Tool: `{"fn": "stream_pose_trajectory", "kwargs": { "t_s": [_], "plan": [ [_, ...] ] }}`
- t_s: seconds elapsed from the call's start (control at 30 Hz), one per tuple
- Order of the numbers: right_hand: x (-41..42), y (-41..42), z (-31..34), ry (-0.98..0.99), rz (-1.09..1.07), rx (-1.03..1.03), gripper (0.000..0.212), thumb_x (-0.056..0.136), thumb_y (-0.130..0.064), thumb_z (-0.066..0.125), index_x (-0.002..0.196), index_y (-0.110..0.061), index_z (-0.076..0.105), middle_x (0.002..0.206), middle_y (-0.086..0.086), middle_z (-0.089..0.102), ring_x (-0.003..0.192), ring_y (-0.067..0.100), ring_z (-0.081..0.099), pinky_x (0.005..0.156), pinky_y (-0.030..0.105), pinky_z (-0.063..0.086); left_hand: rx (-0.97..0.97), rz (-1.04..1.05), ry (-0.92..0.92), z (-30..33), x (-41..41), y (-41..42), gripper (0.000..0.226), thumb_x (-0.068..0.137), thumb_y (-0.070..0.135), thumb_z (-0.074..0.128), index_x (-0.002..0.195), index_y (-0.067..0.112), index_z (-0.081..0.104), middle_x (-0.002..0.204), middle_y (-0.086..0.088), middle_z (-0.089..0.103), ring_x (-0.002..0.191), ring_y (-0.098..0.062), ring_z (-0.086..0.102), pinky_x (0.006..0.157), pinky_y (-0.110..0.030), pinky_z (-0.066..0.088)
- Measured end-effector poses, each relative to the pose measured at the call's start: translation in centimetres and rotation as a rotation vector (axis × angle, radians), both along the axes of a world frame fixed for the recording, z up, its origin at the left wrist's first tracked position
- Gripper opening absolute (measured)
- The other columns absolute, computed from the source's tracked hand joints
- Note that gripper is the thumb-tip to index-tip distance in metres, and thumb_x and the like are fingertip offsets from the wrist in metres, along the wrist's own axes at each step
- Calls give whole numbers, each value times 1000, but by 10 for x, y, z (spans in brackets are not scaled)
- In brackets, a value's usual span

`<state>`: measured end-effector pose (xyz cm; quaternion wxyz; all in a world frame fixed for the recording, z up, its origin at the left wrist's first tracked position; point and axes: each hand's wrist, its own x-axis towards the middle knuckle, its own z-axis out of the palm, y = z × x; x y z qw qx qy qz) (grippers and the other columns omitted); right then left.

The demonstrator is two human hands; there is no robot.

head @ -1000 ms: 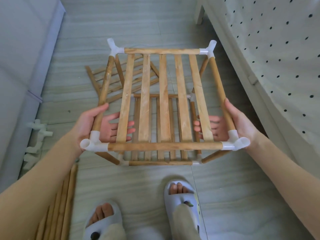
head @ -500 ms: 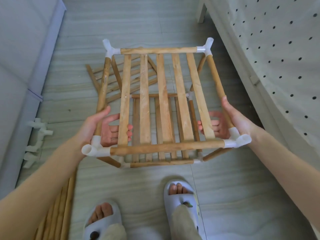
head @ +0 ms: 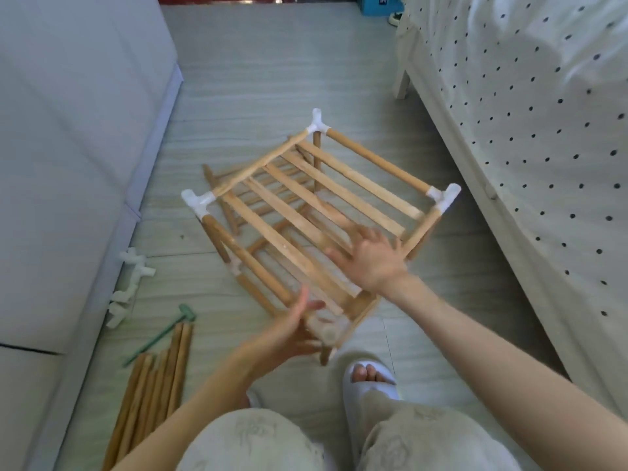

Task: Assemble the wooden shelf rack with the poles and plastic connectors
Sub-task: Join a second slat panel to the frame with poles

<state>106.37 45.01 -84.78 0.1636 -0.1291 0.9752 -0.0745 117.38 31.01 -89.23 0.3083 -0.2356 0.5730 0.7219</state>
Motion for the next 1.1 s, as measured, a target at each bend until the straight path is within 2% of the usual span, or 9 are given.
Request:
{"fn": "stream_pose_trajectory", "kwargs": {
  "t_s": [0.13, 0.23, 0.4, 0.53, 0.67, 0.73, 0.8, 0.93, 1.1],
  "plan": [
    [10, -20, -24, -22, 25, 73, 92, 77, -81, 29, 148, -27, 8, 157, 10, -14, 142, 33, -17, 112, 59, -7, -67, -222, 107, 2, 13, -16, 50, 85, 61, 48, 111, 22, 64, 109, 3, 70, 104, -13, 64, 91, -31, 50],
    [2, -11, -34, 36, 85, 81, 91, 74, -83, 32, 145, -29, 14, 156, 10, -13, 143, 33, -16, 112, 60, -6, -104, 90, 115, -2, 10, -52, 38, 94, 41, 46, 115, 13, 61, 114, -8, 68, 97, -18, 67, 84, -30, 54],
    [-14, 12, -34, 54, 180, 52, 90, 72, -80, 40, 145, -31, 21, 157, 3, -10, 143, 28, -15, 113, 56, -8, 499, 851, 153, -11, -11, -100, 90, 80, 66, 47, 141, 2, 31, 137, -19, 46, 120, -31, 51, 101, -50, 41],
    [-17, 23, -33, 76, 235, 61, 91, 70, -80, 41, 144, -30, 24, 158, 2, -6, 144, 25, -11, 115, 53, -5, 772, 1006, 295, -9, -33, -101, 94, 71, 74, 56, 132, 4, 44, 134, -15, 52, 119, -31, 56, 97, -53, 45],
    [-14, 22, -32, 125, 250, 103, 100, 64, -92, 21, 144, -32, 24, 158, 2, -2, 145, 24, -9, 115, 53, -3, 851, 1065, 363, -19, -37, -102, 91, 75, 84, 31, 107, 3, 57, 106, -13, 64, 105, -29, 62, 98, -52, 44],
    [-11, 22, -32, 152, 250, 118, 110, 56, -95, 3, 144, -32, 24, 158, 3, -1, 145, 24, -8, 116, 53, -2, 922, 1073, 329, -23, -41, -105, 96, 80, 81, 20, 119, -1, 54, 119, -18, 61, 114, -34, 58, 99, -54, 41],
    [-10, 22, -32, 162, 254, 137, 118, 51, -95, -10, 144, -31, 24, 158, 4, 0, 145, 25, -7, 116, 53, -1, 931, 1091, 278, -21, -52, -106, 88, 87, 71, 17, 123, -1, 54, 122, -18, 61, 112, -36, 59, 100, -53, 40],
    [-11, 21, -31, 163, 261, 146, 120, 50, -95, -12, 145, -31, 24, 158, 4, 1, 145, 26, -6, 116, 53, 1, 780, 1157, 164, -17, -68, -108, 63, 93, 51, 25, 105, 2, 63, 98, -12, 68, 87, -29, 69, 82, -45, 53],
    [-10, 20, -29, 163, 272, 160, 119, 51, -94, -10, 146, -30, 23, 158, 4, 0, 145, 26, -6, 116, 53, 1, 704, 1202, 138, -19, -70, -108, 63, 92, 48, 25, 100, 0, 65, 92, -14, 71, 84, -30, 71, 83, -44, 53]
  ]
}}
